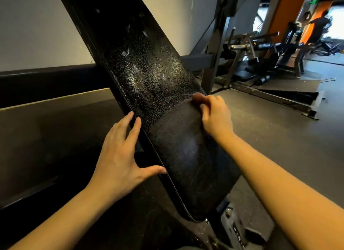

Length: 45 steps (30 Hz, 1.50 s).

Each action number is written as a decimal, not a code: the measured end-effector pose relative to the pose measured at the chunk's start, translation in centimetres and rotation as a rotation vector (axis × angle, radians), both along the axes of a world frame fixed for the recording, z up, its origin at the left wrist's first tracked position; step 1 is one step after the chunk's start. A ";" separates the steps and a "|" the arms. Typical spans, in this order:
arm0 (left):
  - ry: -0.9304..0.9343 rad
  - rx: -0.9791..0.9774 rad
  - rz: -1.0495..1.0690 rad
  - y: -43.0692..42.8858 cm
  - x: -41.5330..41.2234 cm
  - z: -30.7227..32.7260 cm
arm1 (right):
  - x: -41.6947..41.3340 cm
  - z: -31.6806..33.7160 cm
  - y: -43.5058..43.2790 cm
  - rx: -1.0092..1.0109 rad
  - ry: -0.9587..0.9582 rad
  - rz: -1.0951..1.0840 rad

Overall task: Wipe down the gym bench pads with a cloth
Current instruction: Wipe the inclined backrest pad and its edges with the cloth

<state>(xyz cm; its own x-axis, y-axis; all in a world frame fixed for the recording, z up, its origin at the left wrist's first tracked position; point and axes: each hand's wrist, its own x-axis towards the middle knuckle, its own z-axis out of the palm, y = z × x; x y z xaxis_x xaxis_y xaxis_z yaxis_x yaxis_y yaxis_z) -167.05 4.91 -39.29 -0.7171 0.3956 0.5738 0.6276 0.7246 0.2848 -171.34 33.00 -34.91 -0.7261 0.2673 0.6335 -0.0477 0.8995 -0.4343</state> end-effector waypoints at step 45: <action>-0.004 -0.031 -0.016 -0.1 -0.4 -0.3 | 1.4 -0.8 -8.8 0.018 0.144 0.274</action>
